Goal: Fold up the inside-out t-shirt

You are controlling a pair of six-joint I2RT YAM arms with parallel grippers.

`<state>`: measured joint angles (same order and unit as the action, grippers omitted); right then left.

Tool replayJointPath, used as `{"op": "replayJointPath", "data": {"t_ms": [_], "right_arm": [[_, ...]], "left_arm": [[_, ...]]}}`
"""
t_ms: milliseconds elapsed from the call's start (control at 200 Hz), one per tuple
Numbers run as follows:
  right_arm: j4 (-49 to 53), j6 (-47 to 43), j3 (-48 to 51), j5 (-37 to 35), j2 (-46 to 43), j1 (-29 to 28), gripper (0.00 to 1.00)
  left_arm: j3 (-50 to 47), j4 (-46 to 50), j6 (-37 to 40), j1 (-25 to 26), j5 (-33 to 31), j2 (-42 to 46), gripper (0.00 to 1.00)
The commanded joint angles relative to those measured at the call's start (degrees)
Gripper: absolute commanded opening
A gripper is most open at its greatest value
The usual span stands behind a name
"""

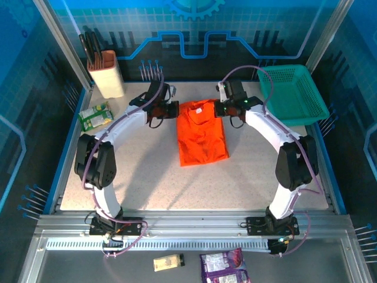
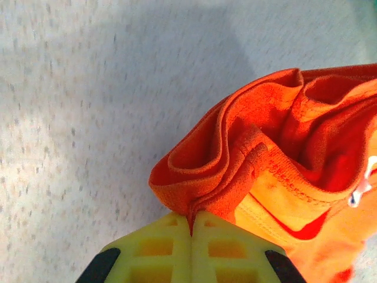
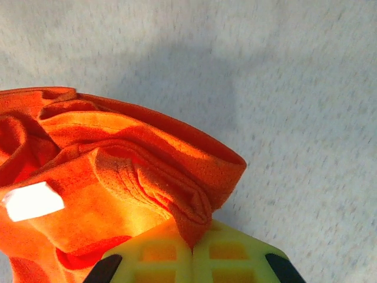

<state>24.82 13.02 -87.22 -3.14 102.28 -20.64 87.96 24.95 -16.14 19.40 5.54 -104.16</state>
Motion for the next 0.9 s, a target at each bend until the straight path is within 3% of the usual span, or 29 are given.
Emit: {"op": "replayJointPath", "data": {"t_ms": [0, 145, 260, 535, 705, 895], "right_arm": [[-9.48, -3.43, -5.68, 4.55, 0.94, 3.15, 0.0], [-15.32, -4.45, -9.08, 9.95, 1.44, 5.68, 0.0], [-20.35, -4.53, -4.99, 17.13, -0.38, 6.84, 0.0], [-26.27, -2.39, 19.57, 29.37, -10.61, 5.35, 0.0], [-24.74, -0.43, 34.04, 29.51, -19.8, 1.85, 0.0], [-19.56, 2.39, 44.32, 27.66, -29.02, -3.1, 0.0]], "left_arm": [[7.5, -3.77, 5.0, -1.59, 2.19, 1.09, 0.0], [14.9, -3.88, 8.54, -2.65, 4.14, 0.56, 0.0], [12.25, -6.06, 10.43, -3.46, 8.06, 2.53, 0.0], [-15.96, -17.94, 8.47, -3.76, 16.34, 15.06, 0.0], [-32.24, -23.01, 1.7, -3.3, 18.15, 25.87, 0.0], [-44.18, -20.77, -2.44, -1.79, 17.63, 36.77, 0.0]]}}
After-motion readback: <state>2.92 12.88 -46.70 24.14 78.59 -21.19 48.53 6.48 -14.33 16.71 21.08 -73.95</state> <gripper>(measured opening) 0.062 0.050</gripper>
